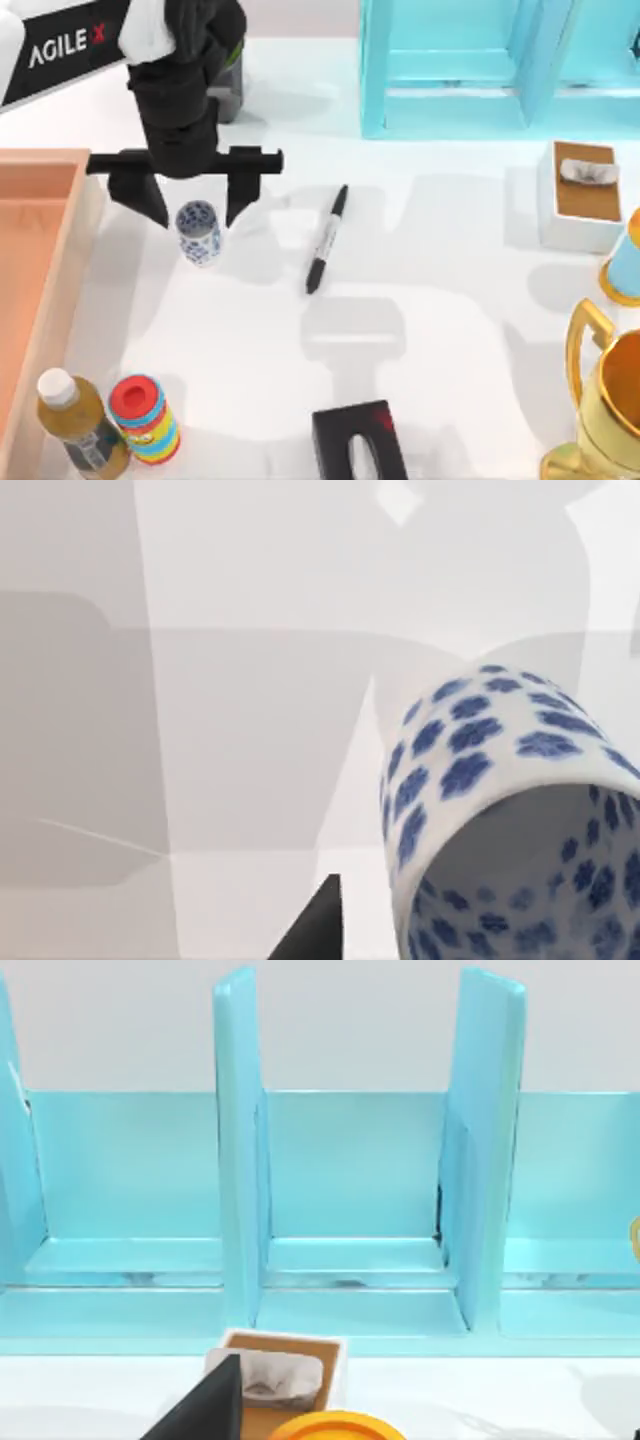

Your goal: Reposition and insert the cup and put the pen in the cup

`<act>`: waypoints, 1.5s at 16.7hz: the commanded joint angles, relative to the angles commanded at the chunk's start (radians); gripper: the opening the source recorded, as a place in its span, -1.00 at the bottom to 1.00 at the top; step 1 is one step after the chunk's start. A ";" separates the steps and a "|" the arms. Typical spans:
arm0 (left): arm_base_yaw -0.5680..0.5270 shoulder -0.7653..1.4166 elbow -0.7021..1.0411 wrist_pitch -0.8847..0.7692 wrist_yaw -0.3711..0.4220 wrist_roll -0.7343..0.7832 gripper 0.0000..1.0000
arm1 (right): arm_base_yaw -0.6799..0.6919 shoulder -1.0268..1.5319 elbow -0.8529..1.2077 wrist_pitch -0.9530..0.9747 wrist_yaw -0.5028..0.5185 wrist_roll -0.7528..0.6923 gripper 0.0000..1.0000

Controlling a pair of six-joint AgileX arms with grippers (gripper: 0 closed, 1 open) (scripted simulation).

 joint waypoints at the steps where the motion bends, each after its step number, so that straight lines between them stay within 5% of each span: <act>1: 0.000 0.000 0.000 0.000 0.000 0.000 0.96 | 0.000 0.000 0.000 0.000 0.000 0.000 1.00; 14: -0.001 0.025 0.070 -0.068 0.000 -0.001 1.00 | 0.000 0.000 0.000 0.000 0.000 0.000 1.00; 25: -0.006 0.165 0.823 -0.647 0.002 -0.004 1.00 | 0.000 0.000 0.000 0.000 0.000 0.000 1.00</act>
